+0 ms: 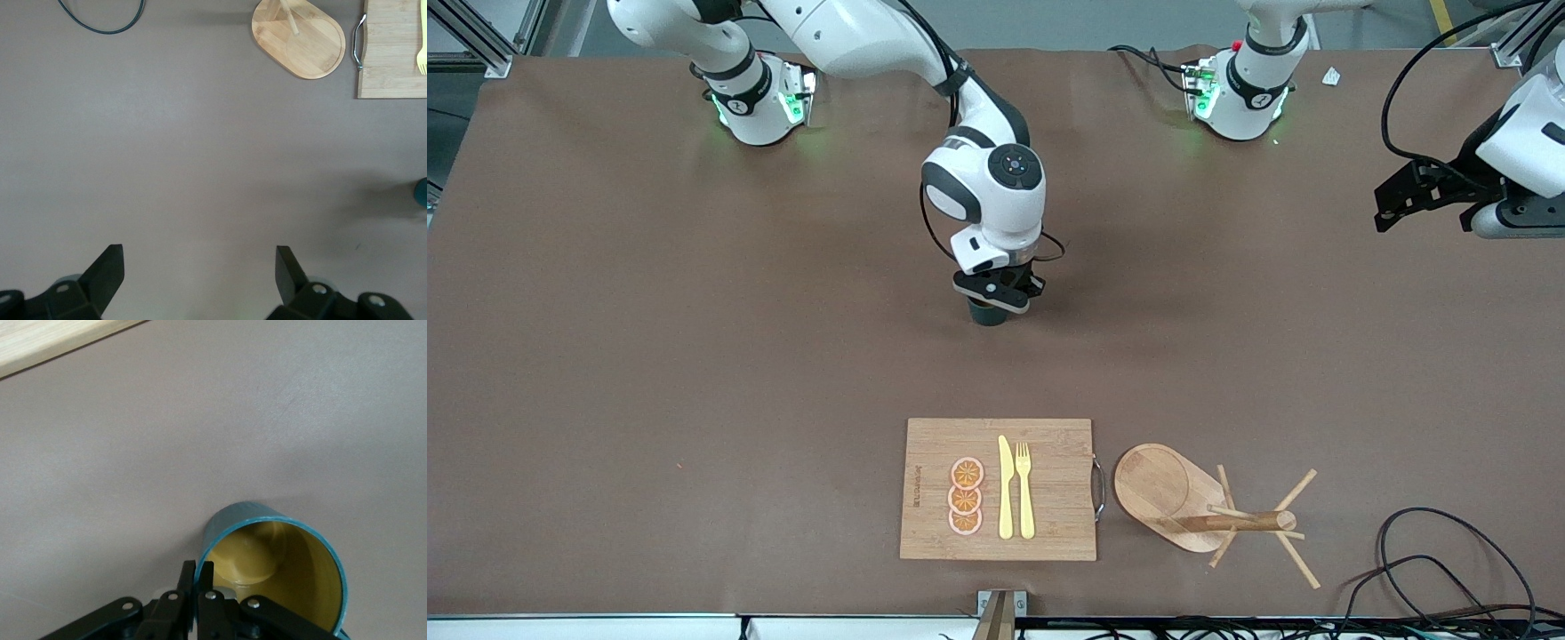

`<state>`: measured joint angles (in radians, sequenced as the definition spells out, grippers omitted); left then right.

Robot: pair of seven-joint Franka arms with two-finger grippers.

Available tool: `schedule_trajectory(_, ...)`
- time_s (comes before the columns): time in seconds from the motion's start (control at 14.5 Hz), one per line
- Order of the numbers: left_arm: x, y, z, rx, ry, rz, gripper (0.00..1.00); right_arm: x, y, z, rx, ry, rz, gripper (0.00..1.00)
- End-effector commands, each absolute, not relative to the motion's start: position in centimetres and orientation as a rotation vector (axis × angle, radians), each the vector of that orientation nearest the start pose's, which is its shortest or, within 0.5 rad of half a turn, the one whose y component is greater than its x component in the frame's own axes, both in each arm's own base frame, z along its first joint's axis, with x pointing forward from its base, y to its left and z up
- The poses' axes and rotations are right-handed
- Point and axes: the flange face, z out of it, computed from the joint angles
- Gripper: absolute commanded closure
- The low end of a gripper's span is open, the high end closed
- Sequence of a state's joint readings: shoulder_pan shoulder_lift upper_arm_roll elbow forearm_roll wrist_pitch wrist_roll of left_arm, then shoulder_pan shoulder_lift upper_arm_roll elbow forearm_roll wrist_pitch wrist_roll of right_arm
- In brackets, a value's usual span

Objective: Transfer cup from left to right arm and place
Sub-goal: 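Carry the mug with the right gripper toward the table's side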

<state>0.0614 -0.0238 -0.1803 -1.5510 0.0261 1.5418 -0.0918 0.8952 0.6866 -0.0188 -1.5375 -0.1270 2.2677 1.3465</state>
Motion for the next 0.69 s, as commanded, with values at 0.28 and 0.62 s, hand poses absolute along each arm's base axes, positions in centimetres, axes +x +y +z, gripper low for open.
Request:
schedule_trajectory(0.28,53.7,-6.6,65.0,-3.091,0.066,-0.048,0.0,46.3,53.1,27.6,-3.174,0.539,-0.192,1.0)
schedule_trajectory(0.62,53.7,-6.7,65.1,-3.091,0.073,-0.05,0.0,48.3,45.8,31.8,-3.241,0.306,-0.161,1.0)
